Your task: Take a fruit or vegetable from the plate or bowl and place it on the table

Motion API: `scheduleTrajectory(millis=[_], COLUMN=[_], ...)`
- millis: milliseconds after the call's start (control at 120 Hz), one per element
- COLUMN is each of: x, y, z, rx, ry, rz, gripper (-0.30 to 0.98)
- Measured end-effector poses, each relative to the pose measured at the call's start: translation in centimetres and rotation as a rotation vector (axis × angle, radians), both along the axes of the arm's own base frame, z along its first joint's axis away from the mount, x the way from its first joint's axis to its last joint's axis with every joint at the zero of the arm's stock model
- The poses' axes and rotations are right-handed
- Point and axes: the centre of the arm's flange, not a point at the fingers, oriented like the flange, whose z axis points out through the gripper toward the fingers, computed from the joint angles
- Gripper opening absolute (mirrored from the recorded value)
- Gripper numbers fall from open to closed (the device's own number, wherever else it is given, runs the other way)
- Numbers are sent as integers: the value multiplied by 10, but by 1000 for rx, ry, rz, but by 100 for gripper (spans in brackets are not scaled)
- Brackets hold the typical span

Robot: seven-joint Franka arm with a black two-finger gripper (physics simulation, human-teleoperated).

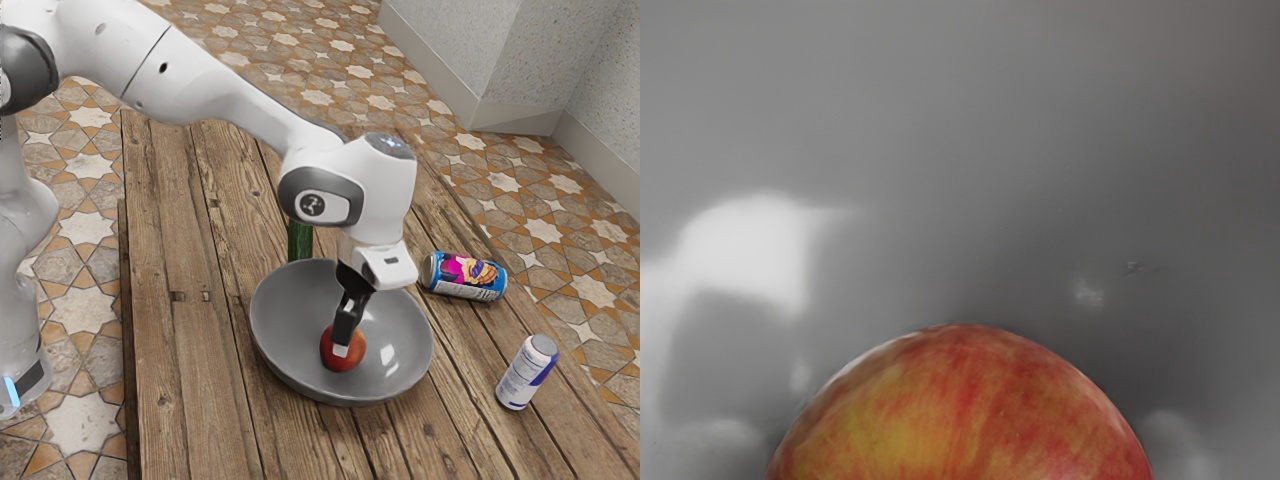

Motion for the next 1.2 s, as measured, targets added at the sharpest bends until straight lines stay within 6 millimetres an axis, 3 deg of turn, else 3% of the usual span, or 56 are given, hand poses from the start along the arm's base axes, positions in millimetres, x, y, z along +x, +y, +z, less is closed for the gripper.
scheduleTrajectory(millis=[342, 667, 800, 900, 950, 1067, 1200], x=[2, 1, 1, -5, -16, -60, -99], y=[2, 7, 9, 8, -2, -51, -95], z=[-19, -29, -26, -3, 14, 56, 69], rx=[-16, -28, -32, -49, -63, -95, -97], ry=[3, 8, -2, -36, -60, -109, -108], rz=[20, 44, 52, 47, 21, -105, -221], gripper=[68, 47, 46, 44, 40, 36, 36])
